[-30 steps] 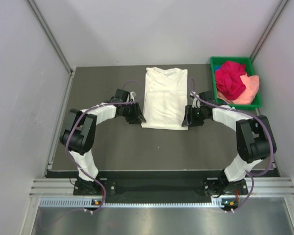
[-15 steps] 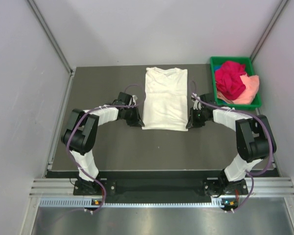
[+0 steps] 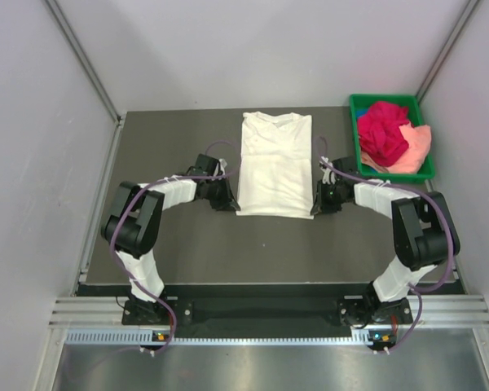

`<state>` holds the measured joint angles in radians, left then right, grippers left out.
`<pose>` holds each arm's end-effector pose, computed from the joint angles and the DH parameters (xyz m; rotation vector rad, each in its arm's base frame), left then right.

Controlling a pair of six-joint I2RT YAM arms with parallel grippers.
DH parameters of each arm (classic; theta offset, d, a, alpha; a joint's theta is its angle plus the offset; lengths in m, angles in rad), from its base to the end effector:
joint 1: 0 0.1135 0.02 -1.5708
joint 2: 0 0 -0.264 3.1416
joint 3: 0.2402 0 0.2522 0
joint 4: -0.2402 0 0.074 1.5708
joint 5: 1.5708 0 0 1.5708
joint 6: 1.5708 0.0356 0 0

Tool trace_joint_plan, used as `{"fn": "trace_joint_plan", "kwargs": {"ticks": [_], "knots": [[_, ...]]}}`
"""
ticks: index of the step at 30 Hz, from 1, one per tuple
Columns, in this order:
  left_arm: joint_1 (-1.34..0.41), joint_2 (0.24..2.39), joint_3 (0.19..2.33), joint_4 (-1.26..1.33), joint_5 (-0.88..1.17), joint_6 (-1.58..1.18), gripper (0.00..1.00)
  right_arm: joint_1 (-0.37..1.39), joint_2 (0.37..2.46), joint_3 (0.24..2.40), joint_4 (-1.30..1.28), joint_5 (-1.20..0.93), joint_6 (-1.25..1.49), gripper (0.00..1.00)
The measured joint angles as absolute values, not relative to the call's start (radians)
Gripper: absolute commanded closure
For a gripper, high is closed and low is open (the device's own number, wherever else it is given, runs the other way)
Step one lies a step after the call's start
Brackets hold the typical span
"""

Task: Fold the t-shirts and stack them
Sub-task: Fold the tshirt

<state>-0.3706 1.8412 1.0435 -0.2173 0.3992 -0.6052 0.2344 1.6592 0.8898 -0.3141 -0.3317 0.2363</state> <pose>0.3314 -0.1436 0.1438 -0.1619 2.7104 -0.8469 0.3002 0.0836 0.1540 -0.1091 2.6843 0.5925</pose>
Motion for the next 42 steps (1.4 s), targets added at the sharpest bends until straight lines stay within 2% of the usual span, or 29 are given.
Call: {"fn": "trace_joint_plan", "kwargs": {"ticks": [16, 19, 20, 25, 28, 33, 38, 42], "knots": [[-0.382, 1.803, 0.979, -0.175, 0.395, -0.638, 1.0, 0.234, 1.583, 0.803, -0.268, -0.278, 0.282, 1.0], [-0.387, 1.798, 0.971, -0.166, 0.395, -0.645, 0.93, 0.234, 1.573, 0.785, -0.251, -0.274, 0.29, 1.0], [-0.388, 1.797, 0.969, -0.167, 0.394, -0.647, 0.86, 0.234, 1.57, 0.783, -0.251, -0.274, 0.291, 0.94], [-0.41, 1.767, 0.963, -0.214, 0.364, -0.654, 0.82, 0.233, 1.546, 0.781, -0.282, -0.251, 0.299, 0.79], [-0.427, 1.732, 0.963, -0.291, 0.324, -0.653, 0.78, 0.233, 1.509, 0.784, -0.332, -0.225, 0.305, 0.75], [-0.451, 1.671, 1.003, -0.418, 0.262, -0.653, 0.77, 0.233, 1.452, 0.834, -0.414, -0.207, 0.32, 0.79], [-0.474, 1.676, 1.086, -0.375, 0.311, -0.666, 0.79, 0.249, 1.45, 0.887, -0.42, -0.223, 0.343, 0.87], [-0.508, 1.751, 1.145, -0.327, 0.332, -0.682, 0.8, 0.315, 1.496, 0.949, -0.411, -0.273, 0.361, 0.87]]}}
